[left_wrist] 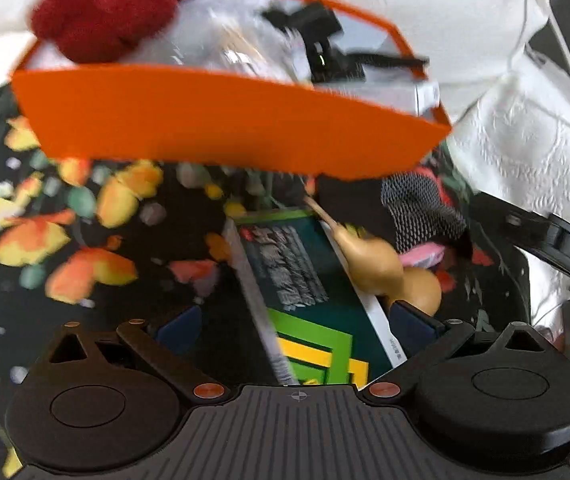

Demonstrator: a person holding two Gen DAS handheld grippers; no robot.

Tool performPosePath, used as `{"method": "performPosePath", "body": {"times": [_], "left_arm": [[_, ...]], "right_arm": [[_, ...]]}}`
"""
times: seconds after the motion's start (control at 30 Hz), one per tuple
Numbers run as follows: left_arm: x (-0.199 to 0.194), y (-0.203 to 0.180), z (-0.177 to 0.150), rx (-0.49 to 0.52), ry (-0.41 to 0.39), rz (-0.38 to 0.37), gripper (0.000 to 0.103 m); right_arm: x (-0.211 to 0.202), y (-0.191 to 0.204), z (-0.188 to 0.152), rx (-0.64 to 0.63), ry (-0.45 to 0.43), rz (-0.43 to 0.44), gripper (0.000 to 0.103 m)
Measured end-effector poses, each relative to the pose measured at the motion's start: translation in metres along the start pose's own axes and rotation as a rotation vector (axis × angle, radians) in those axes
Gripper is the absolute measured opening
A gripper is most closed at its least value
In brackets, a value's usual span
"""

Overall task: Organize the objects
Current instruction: 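Grasp the green medicine box with the left tool while the right tool grasps the polka-dot fabric, then lift the medicine box with the left tool while the right tool lifts the polka-dot fabric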

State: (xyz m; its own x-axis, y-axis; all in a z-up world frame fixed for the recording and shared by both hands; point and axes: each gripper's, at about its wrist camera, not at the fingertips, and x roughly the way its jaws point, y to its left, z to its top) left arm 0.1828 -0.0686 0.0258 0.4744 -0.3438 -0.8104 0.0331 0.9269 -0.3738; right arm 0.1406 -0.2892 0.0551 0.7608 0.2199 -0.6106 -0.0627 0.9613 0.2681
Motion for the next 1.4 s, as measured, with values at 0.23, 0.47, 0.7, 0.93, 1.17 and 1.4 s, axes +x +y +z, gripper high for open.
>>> {"method": "performPosePath", "body": {"times": [0.23, 0.47, 0.7, 0.93, 1.17, 1.4], "left_arm": [[0.022, -0.036, -0.017, 0.147, 0.024, 0.071, 0.103], [0.035, -0.047, -0.025, 0.281, -0.056, 0.187, 0.103], [-0.004, -0.013, -0.050, 0.322, -0.101, 0.208, 0.103], [-0.050, 0.032, -0.078, 0.265, -0.112, 0.244, 0.103], [-0.060, 0.028, -0.083, 0.264, -0.137, 0.242, 0.103], [-0.054, 0.031, -0.089, 0.290, -0.133, 0.256, 0.103]], "right_arm": [[0.057, 0.031, -0.008, -0.142, 0.104, -0.051, 0.102], [0.071, 0.031, -0.021, -0.167, 0.096, -0.089, 0.077], [0.053, 0.007, -0.016, -0.040, 0.026, -0.061, 0.029], [-0.011, 0.010, -0.014, 0.010, -0.082, 0.001, 0.029], [-0.082, 0.028, -0.059, 0.096, -0.095, 0.127, 0.029], [-0.080, 0.058, -0.121, -0.070, 0.059, 0.027, 0.084]]}}
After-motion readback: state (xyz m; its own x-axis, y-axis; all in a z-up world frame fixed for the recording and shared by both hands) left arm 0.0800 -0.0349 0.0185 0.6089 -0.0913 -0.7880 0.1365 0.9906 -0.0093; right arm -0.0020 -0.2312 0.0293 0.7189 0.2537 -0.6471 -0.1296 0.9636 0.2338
